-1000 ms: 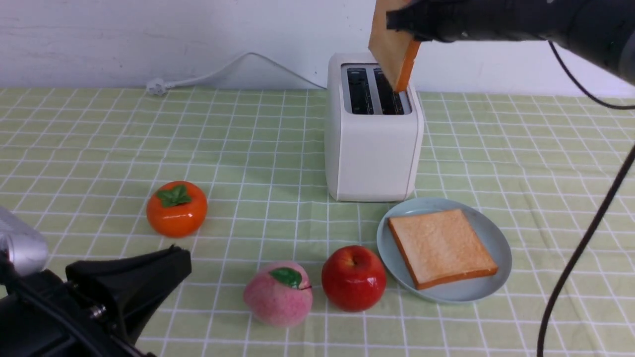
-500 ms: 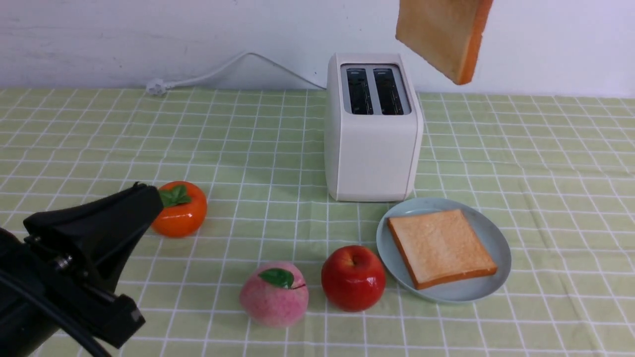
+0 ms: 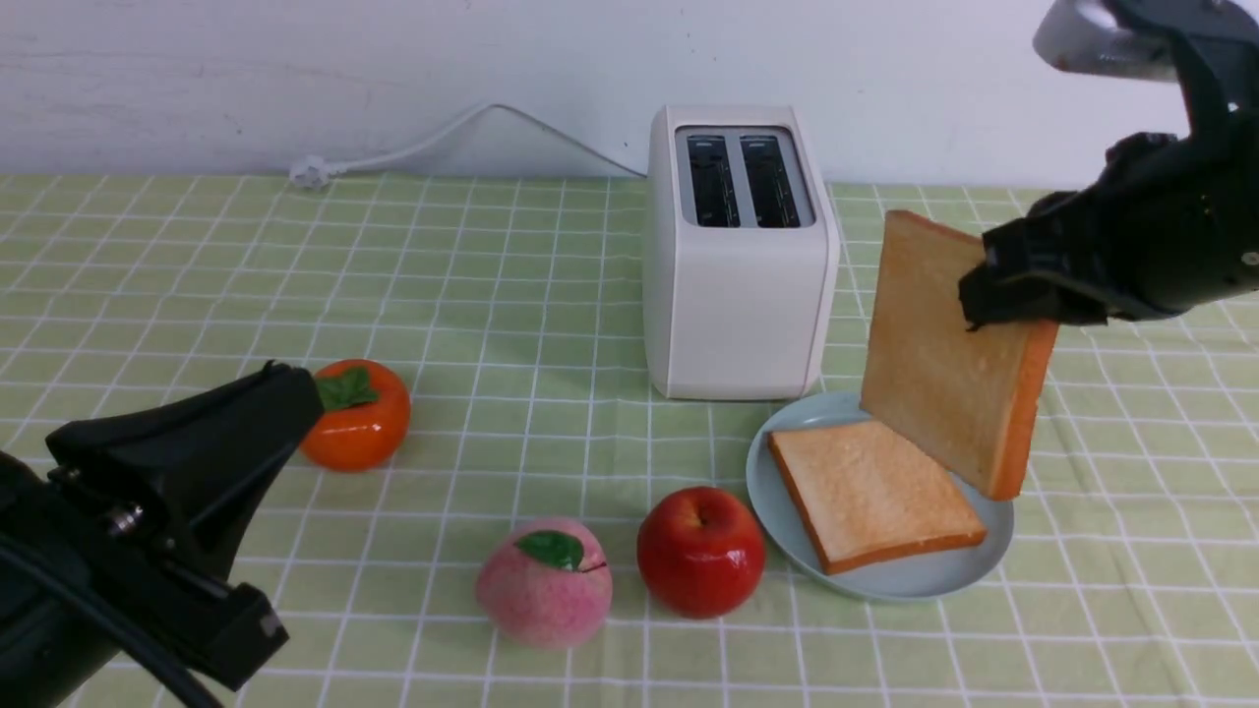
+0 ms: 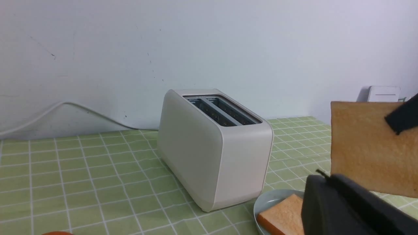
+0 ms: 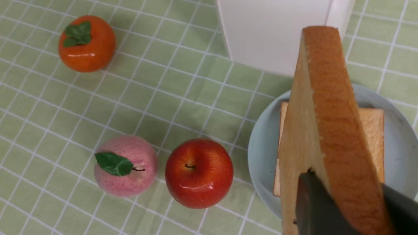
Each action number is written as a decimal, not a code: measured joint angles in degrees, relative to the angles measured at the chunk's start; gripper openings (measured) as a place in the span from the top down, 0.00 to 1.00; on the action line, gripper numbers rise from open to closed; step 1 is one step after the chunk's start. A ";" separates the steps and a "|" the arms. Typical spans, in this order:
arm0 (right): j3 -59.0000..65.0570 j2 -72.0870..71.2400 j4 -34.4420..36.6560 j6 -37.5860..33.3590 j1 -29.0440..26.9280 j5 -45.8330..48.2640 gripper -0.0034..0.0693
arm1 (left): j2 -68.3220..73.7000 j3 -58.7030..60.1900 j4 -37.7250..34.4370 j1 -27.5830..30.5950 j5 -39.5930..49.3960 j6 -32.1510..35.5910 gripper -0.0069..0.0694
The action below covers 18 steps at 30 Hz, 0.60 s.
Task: Take toasted bread from bread machine on green coffee tablecloth place on plate.
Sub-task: 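Place the held slice of bread on top of the slice on the plate with the right gripper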
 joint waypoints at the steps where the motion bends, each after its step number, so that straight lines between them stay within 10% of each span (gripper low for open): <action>1: 0.00 0.88 0.69 -0.49 -0.33 0.00 0.78 | 0.00 0.00 0.00 0.00 0.04 0.00 0.92; 18: -2.07 17.04 22.04 -15.29 -9.49 7.58 0.78 | 0.00 0.00 0.00 0.00 0.04 0.00 0.92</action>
